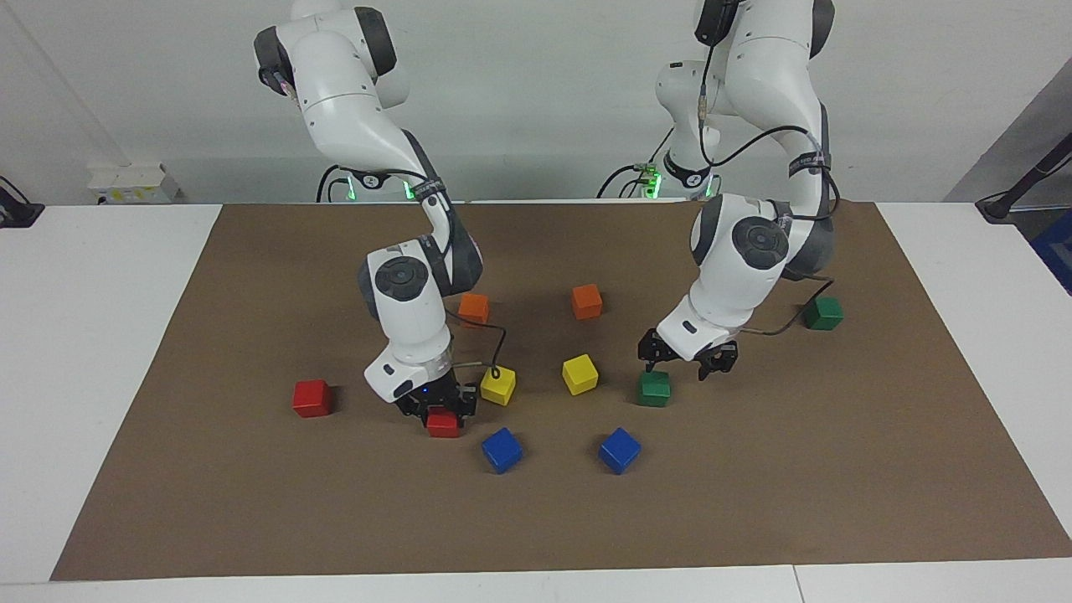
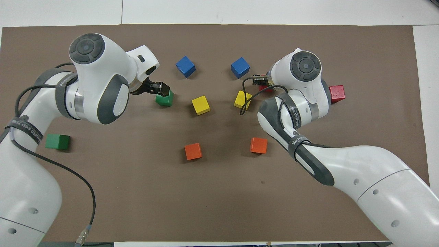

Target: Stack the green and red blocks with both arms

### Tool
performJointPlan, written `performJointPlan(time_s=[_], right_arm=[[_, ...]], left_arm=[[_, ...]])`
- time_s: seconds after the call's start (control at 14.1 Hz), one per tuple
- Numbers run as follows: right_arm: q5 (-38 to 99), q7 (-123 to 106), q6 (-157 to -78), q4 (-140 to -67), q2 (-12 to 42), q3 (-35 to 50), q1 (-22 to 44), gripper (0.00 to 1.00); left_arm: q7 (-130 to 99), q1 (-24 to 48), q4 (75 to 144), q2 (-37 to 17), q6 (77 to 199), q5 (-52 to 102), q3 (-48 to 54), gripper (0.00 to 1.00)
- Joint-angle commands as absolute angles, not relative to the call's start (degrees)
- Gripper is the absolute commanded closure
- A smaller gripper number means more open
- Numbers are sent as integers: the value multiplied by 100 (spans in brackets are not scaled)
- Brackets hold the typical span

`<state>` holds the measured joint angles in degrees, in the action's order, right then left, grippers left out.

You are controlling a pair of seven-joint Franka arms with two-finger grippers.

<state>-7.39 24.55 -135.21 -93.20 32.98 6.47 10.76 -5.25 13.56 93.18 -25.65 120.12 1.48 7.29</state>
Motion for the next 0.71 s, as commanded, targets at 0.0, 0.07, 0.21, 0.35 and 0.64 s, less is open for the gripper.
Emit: performJointPlan(time_s=[0.0,0.07,0.21,0.35,0.64], right_arm=[[-826,1883,-12704,-9387,2639,712,862,100],[-809,1820,-12222,-9378,2350,712,861,100],[-791,1462,-11526,-9395,1769,703,670,100],[-712,322,-11181,-9492,1495,712,83,100],[-545,-816,-11950,-10088,1345,712,-737,100]], left_arm=[[-571,1556,8965,-2865,11962,45,615,0],[-571,1556,8965,-2874,12005,-34,615,0],[-571,1556,9009,-2892,12154,-149,615,0],[-580,1564,9140,-2892,12348,-237,615,0],[-580,1591,9535,-2918,12700,-263,615,0]])
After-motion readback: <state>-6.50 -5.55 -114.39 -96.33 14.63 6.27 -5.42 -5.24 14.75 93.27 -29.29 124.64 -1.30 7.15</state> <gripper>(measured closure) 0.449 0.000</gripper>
